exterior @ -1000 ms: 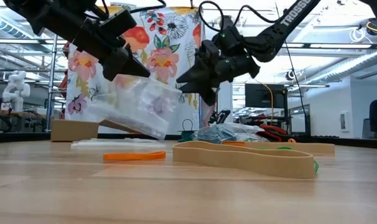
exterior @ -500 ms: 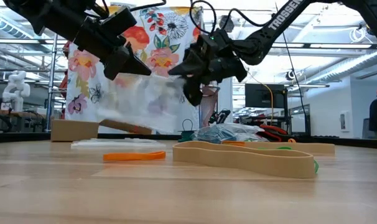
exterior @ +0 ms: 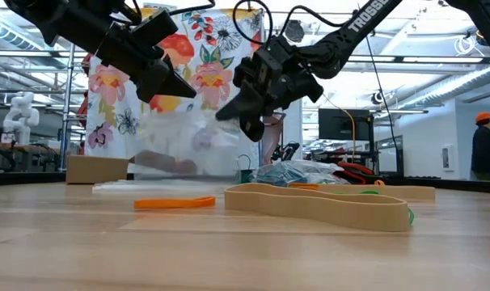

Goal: Sort rubber bands
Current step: Open the transparent zip bag

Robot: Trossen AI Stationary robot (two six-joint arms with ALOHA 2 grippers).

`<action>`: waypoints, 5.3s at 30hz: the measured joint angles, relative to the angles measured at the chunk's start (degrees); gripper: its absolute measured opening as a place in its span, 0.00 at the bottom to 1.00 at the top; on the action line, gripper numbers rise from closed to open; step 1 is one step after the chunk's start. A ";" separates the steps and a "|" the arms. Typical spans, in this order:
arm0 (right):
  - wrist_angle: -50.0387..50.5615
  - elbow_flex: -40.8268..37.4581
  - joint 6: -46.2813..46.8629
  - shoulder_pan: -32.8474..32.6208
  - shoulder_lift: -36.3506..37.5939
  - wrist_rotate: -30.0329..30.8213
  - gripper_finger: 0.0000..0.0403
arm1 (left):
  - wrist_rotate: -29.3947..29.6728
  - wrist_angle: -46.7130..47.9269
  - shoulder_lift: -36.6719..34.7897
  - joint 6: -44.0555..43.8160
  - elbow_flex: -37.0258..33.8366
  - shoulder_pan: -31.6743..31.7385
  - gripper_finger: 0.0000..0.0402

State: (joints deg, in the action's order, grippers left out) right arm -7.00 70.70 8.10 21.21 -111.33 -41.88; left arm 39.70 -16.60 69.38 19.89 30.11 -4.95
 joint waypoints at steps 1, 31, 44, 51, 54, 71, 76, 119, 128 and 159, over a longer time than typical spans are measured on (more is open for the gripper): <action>0.56 0.00 -0.70 -0.15 0.00 1.04 0.01 | 0.00 -0.01 0.00 -1.17 0.00 0.00 0.04; -1.96 -26.11 -1.34 -14.82 28.42 39.11 0.00 | -39.89 -3.18 0.00 -26.25 -0.81 16.57 0.15; -1.80 -14.61 -9.71 -16.44 16.57 43.16 0.00 | -44.16 -4.87 0.61 -14.32 2.52 10.70 0.15; -1.43 -11.26 -10.52 -16.46 15.14 41.58 0.00 | -44.01 -3.21 4.11 -14.03 3.74 10.44 0.15; -1.14 -11.26 -10.48 -16.46 15.30 41.46 0.00 | -43.98 -3.29 4.50 -16.32 3.74 10.81 0.15; 0.79 -11.28 -9.37 -17.95 15.30 41.37 0.00 | -44.22 -3.39 4.36 -16.59 3.63 10.97 0.18; 0.82 -11.28 -9.36 -17.94 15.30 41.39 0.00 | -43.17 -3.41 4.68 -17.65 3.61 10.97 0.30; -2.21 -11.34 -11.15 -17.81 15.30 41.63 0.00 | -41.40 -3.87 4.68 -18.02 3.58 10.97 0.15; -1.80 -11.34 -11.15 -17.81 15.30 41.64 0.00 | -41.13 -3.85 4.68 -18.00 3.56 10.97 0.15; 6.93 -11.39 -10.16 -18.73 19.06 46.09 0.00 | -40.76 -3.56 4.66 -18.02 3.56 10.97 0.15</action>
State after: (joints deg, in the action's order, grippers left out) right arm -0.07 59.31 -2.06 2.48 -92.27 4.20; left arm -1.06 -20.16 74.04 1.87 33.67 6.02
